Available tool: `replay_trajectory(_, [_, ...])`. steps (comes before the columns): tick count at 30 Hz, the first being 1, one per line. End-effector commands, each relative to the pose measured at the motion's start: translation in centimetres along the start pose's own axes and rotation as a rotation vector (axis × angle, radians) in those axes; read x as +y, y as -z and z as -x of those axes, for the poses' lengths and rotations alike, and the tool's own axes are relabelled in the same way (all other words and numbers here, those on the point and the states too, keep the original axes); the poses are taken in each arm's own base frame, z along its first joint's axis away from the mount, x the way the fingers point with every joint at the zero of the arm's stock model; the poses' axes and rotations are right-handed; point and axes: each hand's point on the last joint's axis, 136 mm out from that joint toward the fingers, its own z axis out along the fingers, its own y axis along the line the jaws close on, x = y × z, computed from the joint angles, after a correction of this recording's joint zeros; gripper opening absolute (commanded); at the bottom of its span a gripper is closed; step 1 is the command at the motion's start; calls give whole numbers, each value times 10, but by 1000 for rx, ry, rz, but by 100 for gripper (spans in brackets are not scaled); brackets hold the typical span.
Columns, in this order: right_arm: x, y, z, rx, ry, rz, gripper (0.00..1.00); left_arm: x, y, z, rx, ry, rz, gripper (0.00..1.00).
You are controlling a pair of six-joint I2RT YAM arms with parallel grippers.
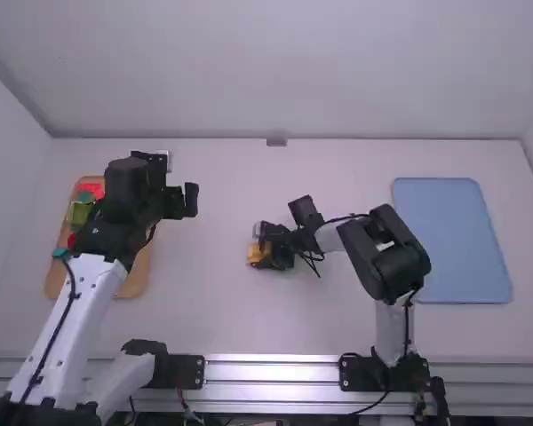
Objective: Assemble lego blocks to make yellow taxi
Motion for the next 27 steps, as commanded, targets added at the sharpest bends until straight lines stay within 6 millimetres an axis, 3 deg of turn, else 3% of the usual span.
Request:
replay_trajectory(1, [-29, 46, 20, 44, 34, -164, 40, 0, -22, -10, 50, 14, -3, 99])
replay_trajectory(2, [-31, 52, 19, 60, 31, -179, 40, -1, -25, -11, 53, 15, -8, 99])
replay_trajectory(4, [-42, 99, 8, 191, -29, -297, 39, -6, -48, -16, 84, 9, -47, 99])
replay_trajectory(7, [-48, 136, 1, 254, -88, -375, 36, -11, -67, -24, 114, -50, -84, 99])
replay_trajectory(8, [-53, 159, -6, 282, -126, -435, 35, -14, -79, -29, 130, -84, -108, 99])
replay_trajectory(12, [-70, 220, -29, 281, -290, -594, 38, -23, -105, -41, 158, -128, -174, 99])
replay_trajectory(13, [-72, 227, -32, 273, -311, -611, 36, -24, -107, -42, 161, -135, -184, 99])
replay_trajectory(14, [-78, 247, -44, 253, -377, -662, 33, -25, -114, -46, 172, -140, -192, 99])
replay_trajectory(19, [-92, 310, -96, 180, -622, -823, 27, -19, -122, -55, 201, -133, -174, 99])
replay_trajectory(27, [-90, 380, -175, 29, -848, -1087, 34, -22, -121, -54, 194, -177, -184, 99])
